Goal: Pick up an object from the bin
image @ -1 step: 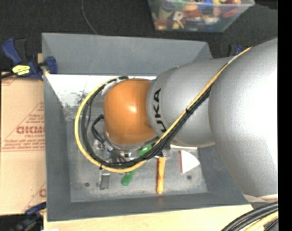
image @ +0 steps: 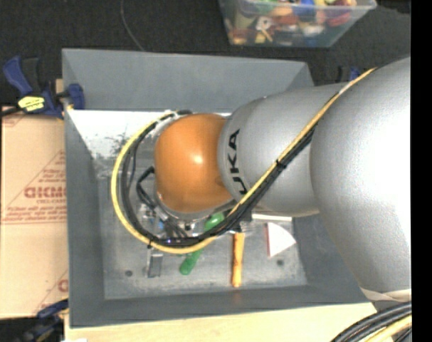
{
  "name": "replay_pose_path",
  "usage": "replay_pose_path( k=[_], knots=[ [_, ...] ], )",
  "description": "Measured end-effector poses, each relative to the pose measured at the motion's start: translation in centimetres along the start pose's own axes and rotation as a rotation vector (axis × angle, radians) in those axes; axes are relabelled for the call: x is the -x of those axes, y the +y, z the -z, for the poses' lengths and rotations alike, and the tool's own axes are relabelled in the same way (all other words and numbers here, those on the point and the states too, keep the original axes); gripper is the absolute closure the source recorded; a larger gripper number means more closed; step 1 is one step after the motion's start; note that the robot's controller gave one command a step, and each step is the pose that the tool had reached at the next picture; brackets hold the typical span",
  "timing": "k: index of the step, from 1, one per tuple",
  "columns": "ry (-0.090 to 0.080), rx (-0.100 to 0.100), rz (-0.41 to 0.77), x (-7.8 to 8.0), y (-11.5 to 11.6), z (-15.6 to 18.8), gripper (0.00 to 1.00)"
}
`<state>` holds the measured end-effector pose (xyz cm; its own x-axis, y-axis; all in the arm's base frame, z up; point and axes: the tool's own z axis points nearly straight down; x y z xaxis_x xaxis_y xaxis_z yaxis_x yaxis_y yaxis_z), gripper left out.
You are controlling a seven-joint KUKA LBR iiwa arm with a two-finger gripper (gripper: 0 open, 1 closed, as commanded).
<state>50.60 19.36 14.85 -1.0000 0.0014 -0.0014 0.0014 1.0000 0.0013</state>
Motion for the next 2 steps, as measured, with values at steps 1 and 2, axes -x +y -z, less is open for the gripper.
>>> replay_pose_path(
  k=[1, 2],
  knots=[
    [-0.003, -0.004, 0.403, 8.20, -8.48, -2.37, 0.00],
    [-0.002, 0.002, 0.373, 8.36, -9.14, -3.02, 0.00]
  ],
)
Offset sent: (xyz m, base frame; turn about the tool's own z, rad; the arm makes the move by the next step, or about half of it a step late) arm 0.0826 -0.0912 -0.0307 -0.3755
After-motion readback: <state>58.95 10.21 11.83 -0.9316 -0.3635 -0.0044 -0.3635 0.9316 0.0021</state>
